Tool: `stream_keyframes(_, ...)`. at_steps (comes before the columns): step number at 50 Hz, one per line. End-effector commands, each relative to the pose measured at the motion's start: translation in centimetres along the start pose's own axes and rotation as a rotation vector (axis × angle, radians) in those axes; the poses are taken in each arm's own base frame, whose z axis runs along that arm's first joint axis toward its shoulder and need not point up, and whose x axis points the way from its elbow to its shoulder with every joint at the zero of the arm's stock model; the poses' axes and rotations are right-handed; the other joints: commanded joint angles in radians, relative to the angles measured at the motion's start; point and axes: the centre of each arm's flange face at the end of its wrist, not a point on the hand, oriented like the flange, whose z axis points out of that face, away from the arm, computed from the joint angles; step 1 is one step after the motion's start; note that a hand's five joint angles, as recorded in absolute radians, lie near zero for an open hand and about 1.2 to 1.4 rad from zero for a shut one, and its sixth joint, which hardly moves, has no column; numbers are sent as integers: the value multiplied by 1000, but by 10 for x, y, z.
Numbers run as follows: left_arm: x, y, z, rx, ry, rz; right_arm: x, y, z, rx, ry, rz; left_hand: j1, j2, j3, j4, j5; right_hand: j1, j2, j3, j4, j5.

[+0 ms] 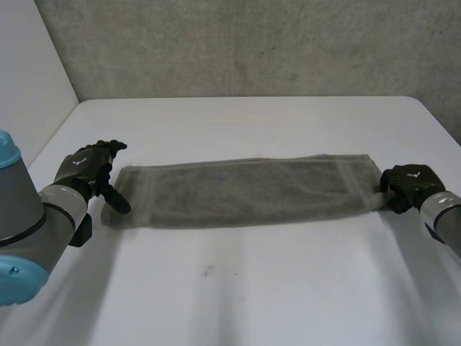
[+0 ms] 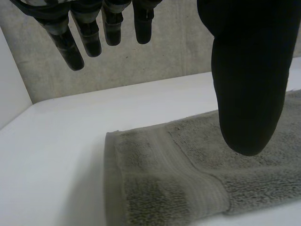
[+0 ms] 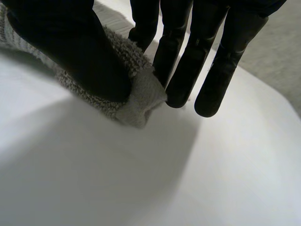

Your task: Fold the towel.

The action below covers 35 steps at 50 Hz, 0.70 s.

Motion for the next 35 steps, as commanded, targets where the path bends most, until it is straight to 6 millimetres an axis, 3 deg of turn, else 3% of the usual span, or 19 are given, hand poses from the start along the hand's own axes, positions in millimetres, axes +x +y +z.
stream_keyframes(1, -1, -1, 0, 3, -2, -2, 47, -17, -5, 52, 149, -7, 1, 9, 7, 6, -30, 55, 223, 223, 220, 231)
stream_keyframes(3, -1, -1, 0, 3, -4, -2, 61, -18, -6, 53, 193, -10, 1, 9, 7, 6, -30, 55, 223, 223, 220, 231)
stream_keyframes(5, -1, 0, 0, 2, -4, -2, 95, -20, -6, 36, 289, -38, 1, 9, 7, 6, -30, 55, 223, 223, 220, 231)
stream_keyframes(9, -1, -1, -1, 5, -4, -2, 122, -25, -9, 11, 373, -127, 1, 9, 7, 6, -30, 55, 223, 223, 220, 231)
stream_keyframes(15, -1, -4, -4, 15, -4, -3, 123, -49, -8, 42, 387, -221, 1, 9, 7, 6, -30, 55, 223, 223, 220, 231)
stream_keyframes(17, -1, -6, -6, 20, -2, -3, 89, -89, -9, 159, 327, -222, 1, 9, 7, 6, -30, 55, 223, 223, 220, 231)
stream_keyframes(18, -1, -6, -6, 20, -2, -3, 89, -89, -9, 159, 327, -222, 1, 9, 7, 6, -30, 55, 223, 223, 220, 231)
stream_keyframes(20, -1, -8, -7, 26, 0, -3, 66, -108, -11, 221, 282, -218, 1, 9, 7, 6, -30, 55, 223, 223, 220, 231)
stream_keyframes(22, -1, -8, -7, 28, -3, -3, 16, -133, -13, 312, 175, -220, 1, 9, 7, 6, -30, 55, 223, 223, 220, 231)
stream_keyframes(23, -1, -8, -8, 28, -2, -1, 16, -133, -13, 313, 175, -220, 1, 9, 7, 6, -30, 55, 223, 223, 220, 231)
stream_keyframes(25, -1, -8, -8, 29, -1, -3, -47, -152, -22, 395, 44, -247, 1, 9, 7, 6, -30, 55, 223, 223, 220, 231)
stream_keyframes(26, -1, -8, -8, 29, -1, -3, -48, -152, -22, 395, 44, -247, 1, 9, 7, 6, -30, 55, 223, 223, 220, 231)
stream_keyframes(28, -1, -8, -9, 28, -1, -3, -120, -161, -35, 483, -102, -275, 1, 9, 7, 6, -30, 55, 223, 223, 220, 231)
stream_keyframes(29, -1, -8, -9, 28, -1, -3, -120, -161, -35, 484, -102, -276, 1, 9, 7, 6, -30, 55, 223, 223, 220, 231)
stream_keyframes(30, -1, -7, -9, 26, -2, -3, -154, -160, -43, 517, -170, -290, 1, 9, 7, 6, -30, 55, 223, 223, 220, 231)
stream_keyframes(31, -1, -7, -9, 26, -2, -3, -154, -160, -43, 517, -171, -290, 1, 9, 7, 6, -30, 55, 223, 223, 220, 231)
stream_keyframes(33, -1, -7, -9, 26, -2, -3, -208, -149, -56, 547, -297, -312, 1, 9, 7, 6, -30, 55, 223, 223, 220, 231)
stream_keyframes(34, 0, -7, -10, 26, 0, -2, -208, -149, -57, 547, -298, -312, 1, 9, 7, 6, -30, 55, 223, 223, 220, 231)
stream_keyframes(35, 0, -7, -10, 26, 0, -2, -229, -140, -60, 537, -349, -322, 1, 9, 7, 6, -30, 55, 223, 223, 220, 231)
